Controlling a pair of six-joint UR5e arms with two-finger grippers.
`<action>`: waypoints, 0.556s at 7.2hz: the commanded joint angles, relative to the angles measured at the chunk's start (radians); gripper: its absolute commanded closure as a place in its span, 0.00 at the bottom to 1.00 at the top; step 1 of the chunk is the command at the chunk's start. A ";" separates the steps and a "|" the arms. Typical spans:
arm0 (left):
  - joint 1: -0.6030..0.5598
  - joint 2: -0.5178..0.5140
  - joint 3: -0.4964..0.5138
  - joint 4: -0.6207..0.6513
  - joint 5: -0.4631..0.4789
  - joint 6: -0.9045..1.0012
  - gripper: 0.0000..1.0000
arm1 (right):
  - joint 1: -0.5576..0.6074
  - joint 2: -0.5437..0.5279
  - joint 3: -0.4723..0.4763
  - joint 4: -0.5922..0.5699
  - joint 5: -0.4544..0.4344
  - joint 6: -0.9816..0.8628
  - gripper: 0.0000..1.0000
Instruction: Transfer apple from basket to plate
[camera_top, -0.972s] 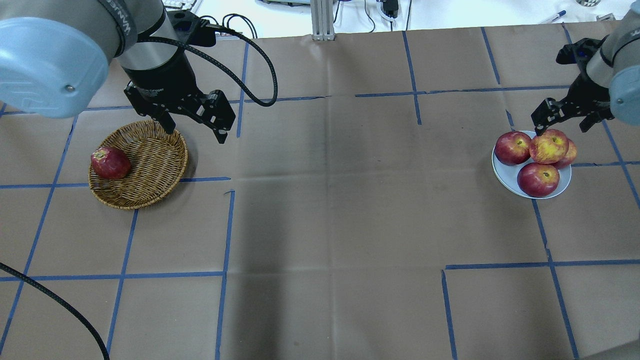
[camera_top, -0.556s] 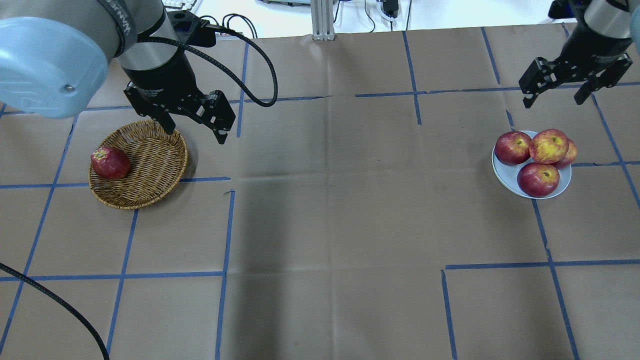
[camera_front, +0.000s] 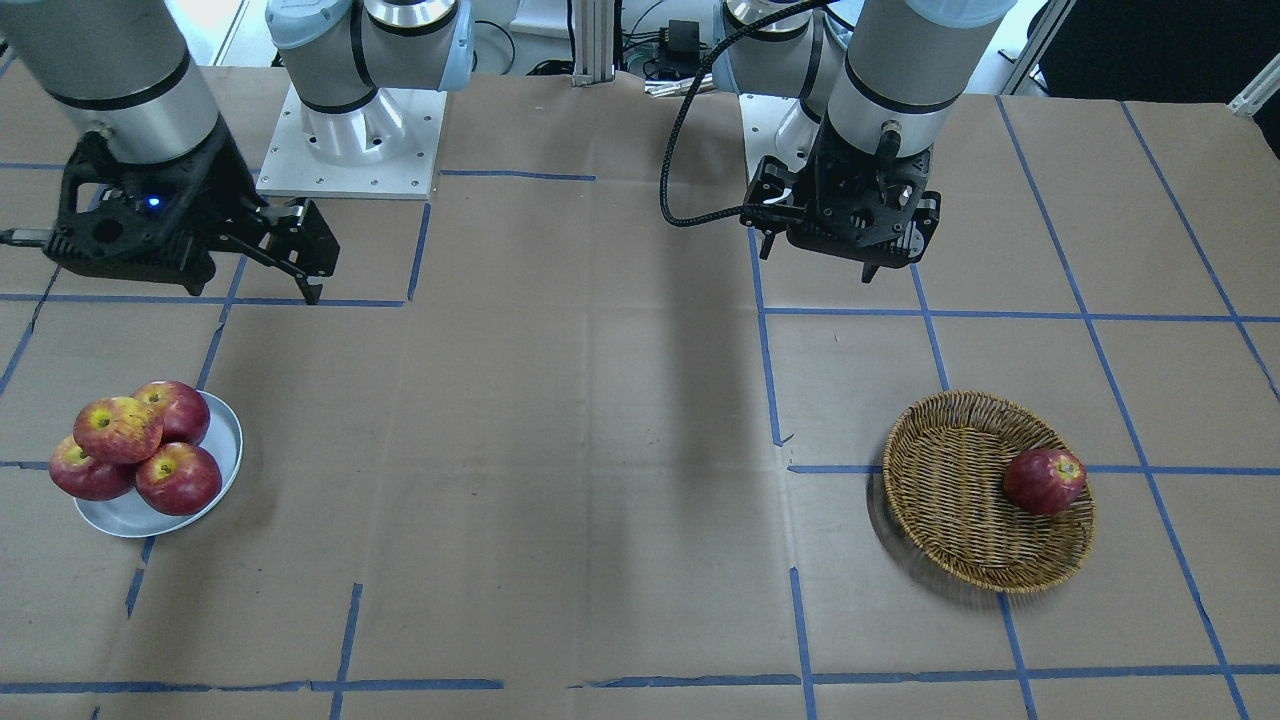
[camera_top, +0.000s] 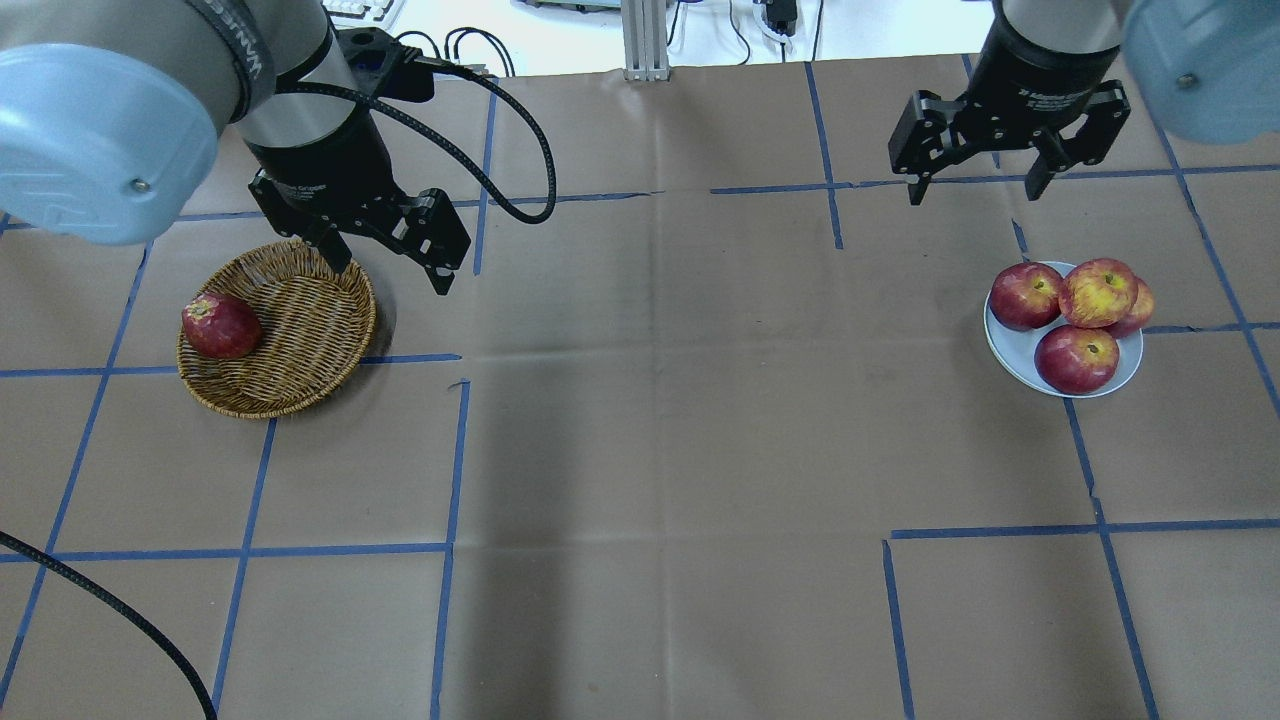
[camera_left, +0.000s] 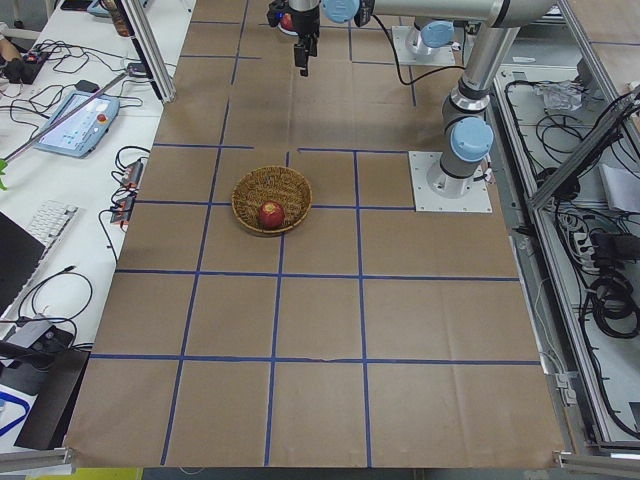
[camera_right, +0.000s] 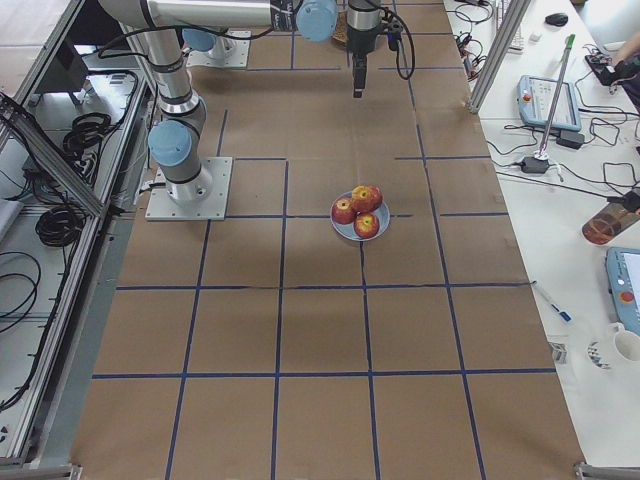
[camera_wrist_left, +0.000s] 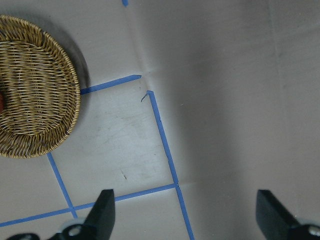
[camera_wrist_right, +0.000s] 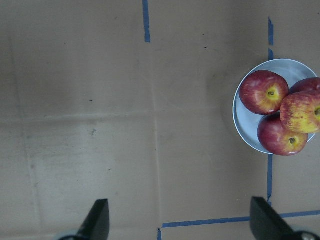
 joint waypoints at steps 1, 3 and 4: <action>0.000 -0.001 -0.001 0.000 -0.001 0.000 0.01 | 0.032 -0.042 0.008 0.034 0.033 0.029 0.00; 0.000 -0.001 -0.001 0.000 -0.003 0.000 0.01 | 0.024 -0.050 0.008 0.094 0.042 0.020 0.00; 0.000 -0.001 -0.001 0.001 -0.003 0.002 0.01 | 0.018 -0.049 0.005 0.082 0.045 0.010 0.00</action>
